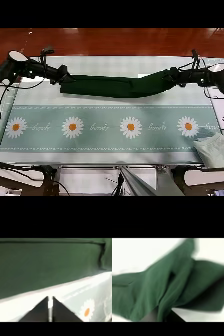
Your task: Fold the shirts.
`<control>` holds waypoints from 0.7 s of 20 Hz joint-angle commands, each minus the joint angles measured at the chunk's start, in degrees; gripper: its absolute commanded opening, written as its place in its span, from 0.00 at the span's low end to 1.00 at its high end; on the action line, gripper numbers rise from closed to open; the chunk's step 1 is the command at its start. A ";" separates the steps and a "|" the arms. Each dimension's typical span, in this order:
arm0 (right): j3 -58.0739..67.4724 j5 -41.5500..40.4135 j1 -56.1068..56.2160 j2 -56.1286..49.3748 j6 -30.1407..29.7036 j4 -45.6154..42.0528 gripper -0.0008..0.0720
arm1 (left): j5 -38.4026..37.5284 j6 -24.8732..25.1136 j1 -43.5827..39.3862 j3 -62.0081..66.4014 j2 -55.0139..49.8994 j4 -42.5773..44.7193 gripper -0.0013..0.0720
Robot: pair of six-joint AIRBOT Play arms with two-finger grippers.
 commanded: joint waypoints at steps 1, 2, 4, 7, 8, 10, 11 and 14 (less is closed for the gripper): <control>0.04 7.74 3.02 9.86 5.97 -14.12 0.03 | 0.09 1.16 -5.84 0.07 1.77 -0.24 0.06; 0.04 8.46 4.46 12.66 7.52 -17.09 0.03 | 0.63 1.18 -8.87 0.04 1.73 -0.28 0.06; 0.04 8.76 7.65 18.34 11.89 -21.70 0.03 | 3.52 1.07 -15.08 0.02 1.20 -0.24 0.06; 0.04 9.16 11.39 25.22 17.14 -25.40 0.03 | 8.55 -0.26 -24.20 0.02 0.96 -0.24 0.06; 0.04 9.49 12.61 27.17 18.60 -26.71 0.03 | 10.95 -1.46 -27.02 0.02 0.83 -0.24 0.06; 0.04 10.56 15.43 30.88 21.75 -29.94 0.03 | 15.58 -3.08 -32.54 0.02 0.13 -0.24 0.06; 0.04 11.30 16.76 32.46 23.12 -31.36 0.03 | 17.09 -3.76 -34.86 0.02 -0.44 -0.24 0.06; 0.04 14.38 20.63 36.85 26.99 -35.74 0.03 | 18.95 -5.14 -40.81 0.04 -3.04 -0.68 0.06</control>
